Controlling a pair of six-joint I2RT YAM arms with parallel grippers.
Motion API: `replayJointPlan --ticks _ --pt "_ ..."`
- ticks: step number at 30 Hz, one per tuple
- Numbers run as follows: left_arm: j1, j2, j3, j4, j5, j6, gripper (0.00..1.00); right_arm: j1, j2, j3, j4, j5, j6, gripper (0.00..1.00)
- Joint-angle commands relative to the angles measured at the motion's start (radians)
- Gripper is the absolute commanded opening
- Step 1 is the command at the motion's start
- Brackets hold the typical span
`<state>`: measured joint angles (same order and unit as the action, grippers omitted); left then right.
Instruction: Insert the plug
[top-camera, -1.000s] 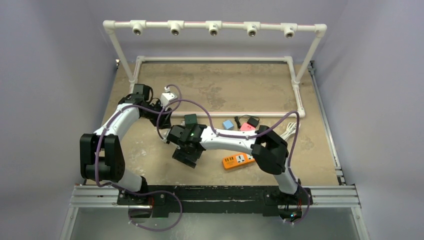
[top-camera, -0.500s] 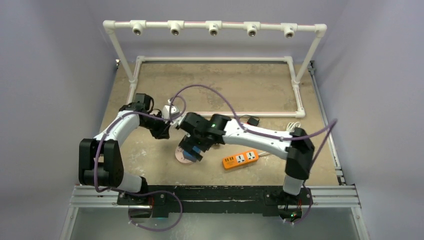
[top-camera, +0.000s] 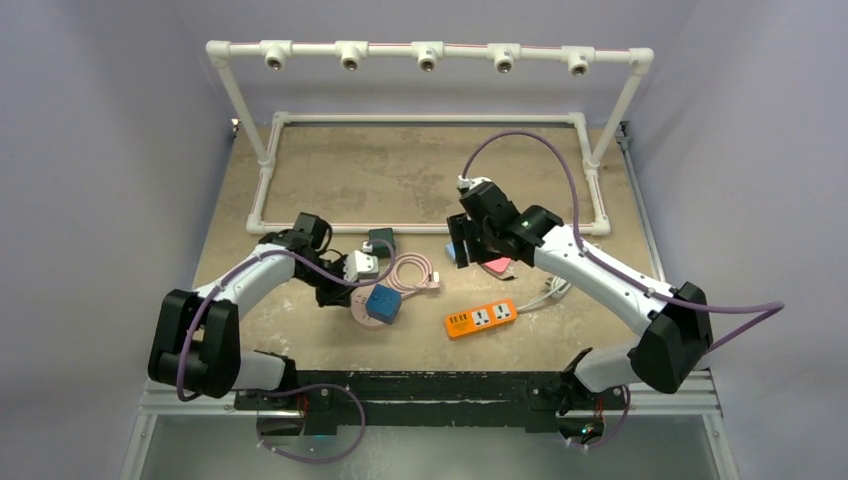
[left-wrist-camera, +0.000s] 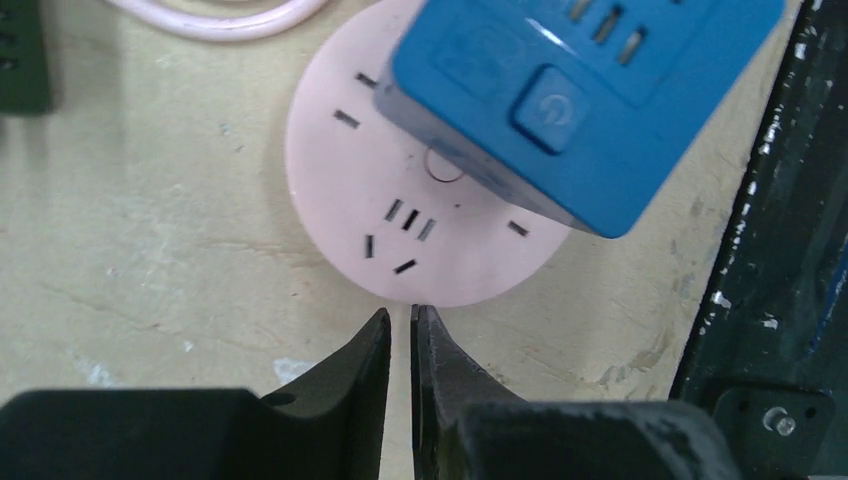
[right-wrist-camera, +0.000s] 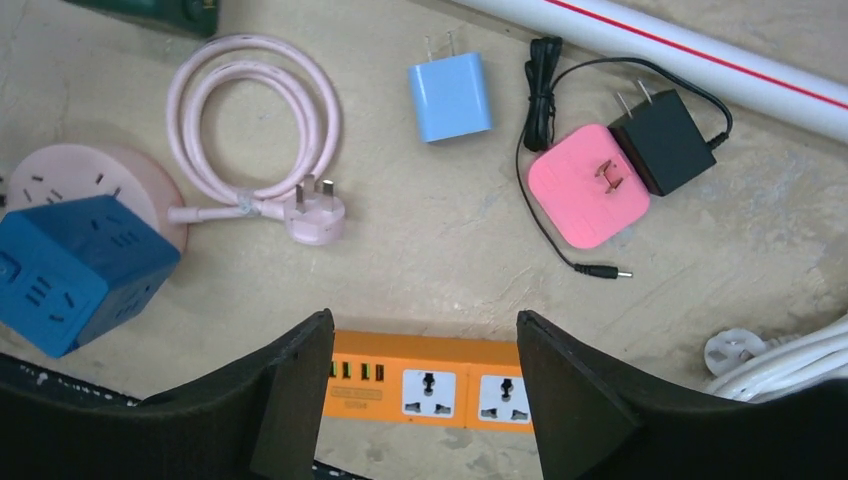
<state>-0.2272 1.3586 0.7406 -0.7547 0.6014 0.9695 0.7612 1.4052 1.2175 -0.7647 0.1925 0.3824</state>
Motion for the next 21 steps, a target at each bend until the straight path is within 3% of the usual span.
replayJointPlan --ticks 1,11,16,21 --pt "-0.040 -0.031 -0.008 -0.053 0.074 0.078 0.11 -0.058 0.010 -0.047 0.076 0.015 0.091 0.69" --pt "-0.111 -0.053 0.022 -0.250 0.190 0.260 0.02 -0.119 0.116 -0.037 0.211 -0.036 0.098 0.79" --pt "-0.149 -0.044 0.042 -0.316 0.218 0.322 0.00 -0.118 0.226 -0.002 0.280 -0.010 0.094 0.72" --pt "-0.140 -0.065 0.130 -0.367 0.141 0.334 0.00 -0.118 0.304 0.010 0.344 0.035 0.086 0.67"
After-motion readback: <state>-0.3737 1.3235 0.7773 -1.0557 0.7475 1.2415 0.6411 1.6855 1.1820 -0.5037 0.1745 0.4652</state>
